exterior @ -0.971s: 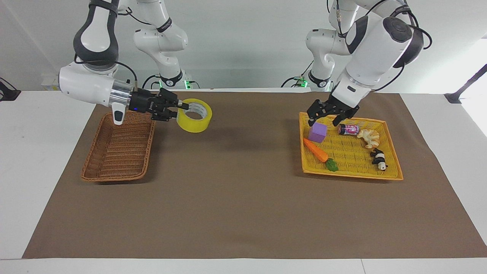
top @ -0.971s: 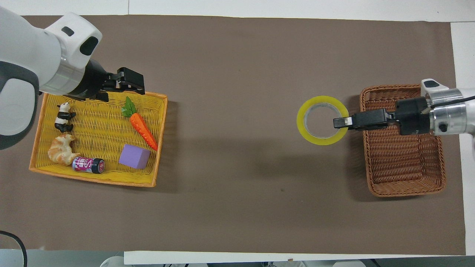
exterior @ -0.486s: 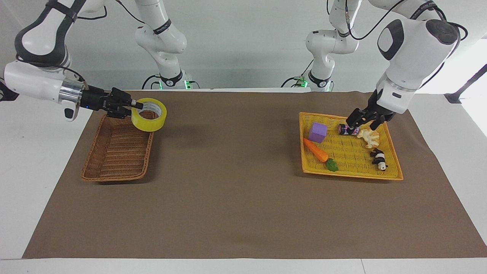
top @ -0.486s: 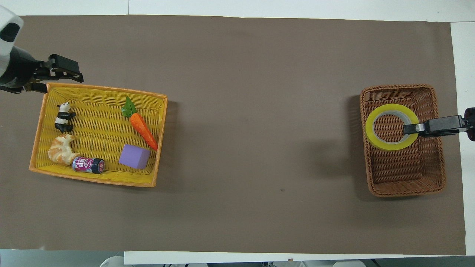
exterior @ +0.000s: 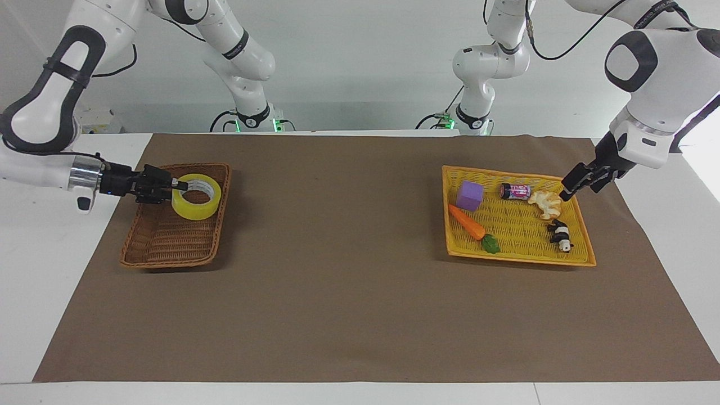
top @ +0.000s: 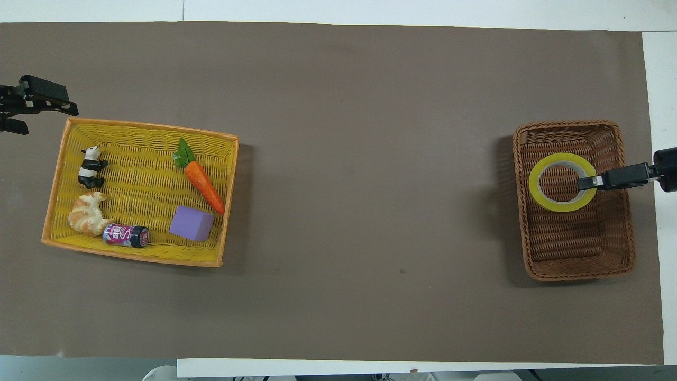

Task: Move tape to another basket
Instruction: 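Lower the tape into the brown basket with the right gripper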

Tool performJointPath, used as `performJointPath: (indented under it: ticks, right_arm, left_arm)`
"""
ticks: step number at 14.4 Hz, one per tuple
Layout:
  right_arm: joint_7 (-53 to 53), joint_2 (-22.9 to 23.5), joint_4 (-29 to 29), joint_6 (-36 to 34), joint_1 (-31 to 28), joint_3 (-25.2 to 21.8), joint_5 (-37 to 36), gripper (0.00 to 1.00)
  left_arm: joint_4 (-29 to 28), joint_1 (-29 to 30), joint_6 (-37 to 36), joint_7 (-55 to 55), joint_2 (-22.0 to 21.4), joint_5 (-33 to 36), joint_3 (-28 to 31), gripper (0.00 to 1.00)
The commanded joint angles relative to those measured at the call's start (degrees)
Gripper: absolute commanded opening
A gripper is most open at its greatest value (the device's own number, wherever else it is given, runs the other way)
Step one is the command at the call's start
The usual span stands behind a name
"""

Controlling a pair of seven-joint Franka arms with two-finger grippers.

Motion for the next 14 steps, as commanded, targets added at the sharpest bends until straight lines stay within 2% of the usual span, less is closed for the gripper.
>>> performJointPath:
  ticks: [1,5,8,10,14]
  right_arm:
    - [-3.33,1.11,1.23,-1.78,-2.10,0.73,-2.16,0.00]
    - [-4.48,0.67,-1.41,1.29,-3.06,0.73,-4.98,0.00]
    - [-5.09,1.89,-1.59,2.08,-3.85,0.73,-6.21,0.00]
    - [-8.34,2.95,-2.11,4.62,-3.77,0.73,-6.65,0.00]
    - [-9.22,2.69,-4.05,7.88,-3.51,0.73,-8.23,0.00]
  left_arm:
    - [-1.28,1.79,0.44,1.03,-1.19,0.65,-0.65,0.99]
    - [-0.84,2.14,-3.25,1.64,-1.19,0.92,-0.83,0.99]
    - [-0.67,2.23,-6.06,7.77,-1.28,5.48,-1.35,0.99]
    - [-0.58,3.11,-6.77,12.35,-1.37,5.49,-1.53,0.99]
    - [0.47,2.85,-9.49,12.63,-1.37,5.31,-2.23,0.99]
